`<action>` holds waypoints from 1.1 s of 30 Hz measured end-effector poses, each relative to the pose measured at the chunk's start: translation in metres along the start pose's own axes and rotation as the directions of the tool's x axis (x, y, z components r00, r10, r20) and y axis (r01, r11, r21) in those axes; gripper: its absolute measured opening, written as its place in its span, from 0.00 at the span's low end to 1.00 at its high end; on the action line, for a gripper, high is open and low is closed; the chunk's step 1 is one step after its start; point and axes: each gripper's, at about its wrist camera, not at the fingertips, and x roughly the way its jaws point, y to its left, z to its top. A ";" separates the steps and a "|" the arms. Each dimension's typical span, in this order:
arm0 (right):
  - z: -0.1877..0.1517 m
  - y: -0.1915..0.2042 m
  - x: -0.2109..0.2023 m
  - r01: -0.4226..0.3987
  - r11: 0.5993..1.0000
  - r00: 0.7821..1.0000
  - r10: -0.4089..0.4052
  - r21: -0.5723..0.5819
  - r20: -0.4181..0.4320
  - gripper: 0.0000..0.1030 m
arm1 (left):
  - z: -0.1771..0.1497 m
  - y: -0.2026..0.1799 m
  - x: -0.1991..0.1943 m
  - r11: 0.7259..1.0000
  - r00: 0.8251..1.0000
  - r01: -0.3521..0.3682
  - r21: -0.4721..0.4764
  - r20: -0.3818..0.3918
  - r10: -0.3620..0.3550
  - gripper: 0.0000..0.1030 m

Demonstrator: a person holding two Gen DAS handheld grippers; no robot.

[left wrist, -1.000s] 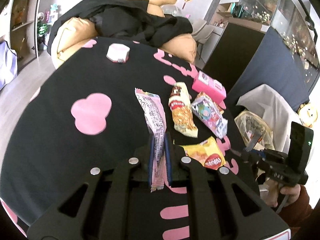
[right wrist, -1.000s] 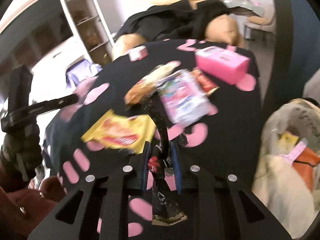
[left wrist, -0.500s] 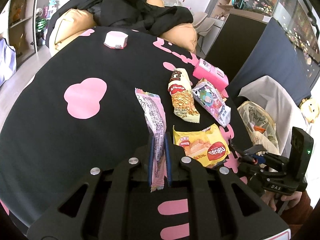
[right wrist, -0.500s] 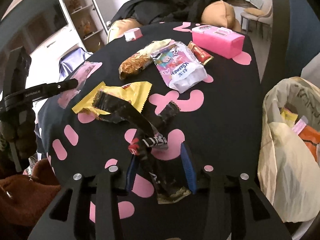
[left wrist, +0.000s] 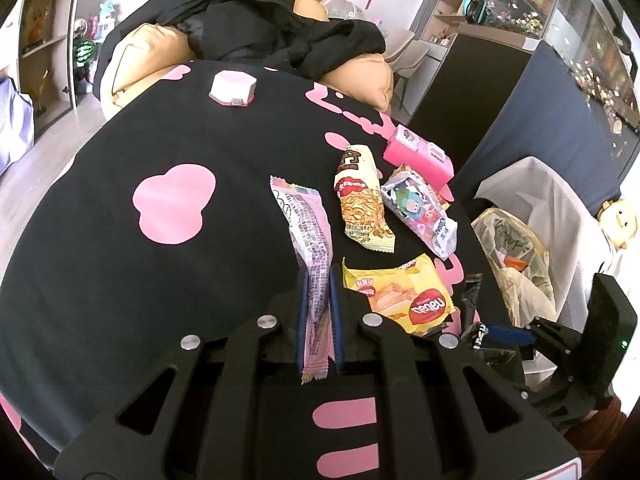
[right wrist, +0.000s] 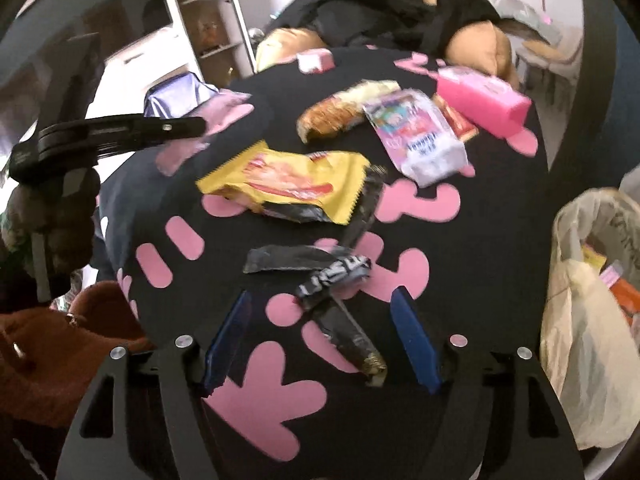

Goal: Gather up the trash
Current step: 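Grasp the black wrapper with the right tool and lift it, then drop the pink wrapper into the trash bag with the left tool while the right tool drops the black wrapper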

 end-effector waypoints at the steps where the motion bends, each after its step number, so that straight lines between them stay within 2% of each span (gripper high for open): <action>1: 0.001 0.002 -0.001 -0.001 1.000 1.000 0.001 -0.014 0.011 0.67 | 0.000 -0.001 0.000 1.000 1.000 0.000 0.001 0.000 0.000 0.08; 4: 0.009 0.004 0.008 0.041 0.998 0.999 -0.041 -0.042 -0.012 0.67 | 0.000 -0.002 0.000 1.000 1.000 -0.002 0.005 -0.002 0.002 0.08; 5: 0.012 0.004 0.013 0.067 0.996 0.998 -0.067 -0.054 -0.014 0.64 | 0.000 -0.003 0.000 1.000 1.000 -0.003 0.007 -0.003 0.003 0.08; 7: 0.015 0.003 0.018 0.076 0.995 0.997 -0.077 -0.063 -0.022 0.49 | 0.000 -0.005 -0.002 1.000 1.000 -0.010 0.015 0.000 0.010 0.08; 8: 0.017 0.002 0.022 0.078 0.995 0.996 -0.080 -0.064 -0.039 0.38 | 0.000 -0.006 -0.003 1.000 1.000 -0.011 0.016 0.001 0.011 0.08; 10: 0.019 -0.003 0.023 0.066 0.997 0.997 -0.068 -0.044 -0.041 0.37 | 0.002 -0.008 -0.006 1.000 1.000 -0.015 0.023 0.006 0.015 0.08; 14: 0.022 -0.007 0.007 0.051 0.999 0.999 -0.051 -0.016 0.012 0.36 | 0.005 -0.016 -0.012 0.999 1.000 -0.016 0.037 0.027 0.015 0.08; 22: 0.032 -0.017 -0.040 0.104 0.995 0.987 -0.104 0.002 0.125 0.36 | 0.021 -0.056 -0.027 0.994 0.997 0.008 0.107 0.073 -0.016 0.08; 27: 0.035 -0.026 -0.071 0.151 0.989 0.968 -0.149 0.008 0.200 0.36 | 0.033 -0.096 -0.040 0.983 0.992 0.022 0.183 0.122 -0.045 0.08; 33: 0.036 -0.056 -0.118 0.228 0.972 0.930 -0.232 0.047 0.285 0.36 | 0.048 -0.151 -0.049 0.962 0.981 0.040 0.269 0.173 -0.089 0.08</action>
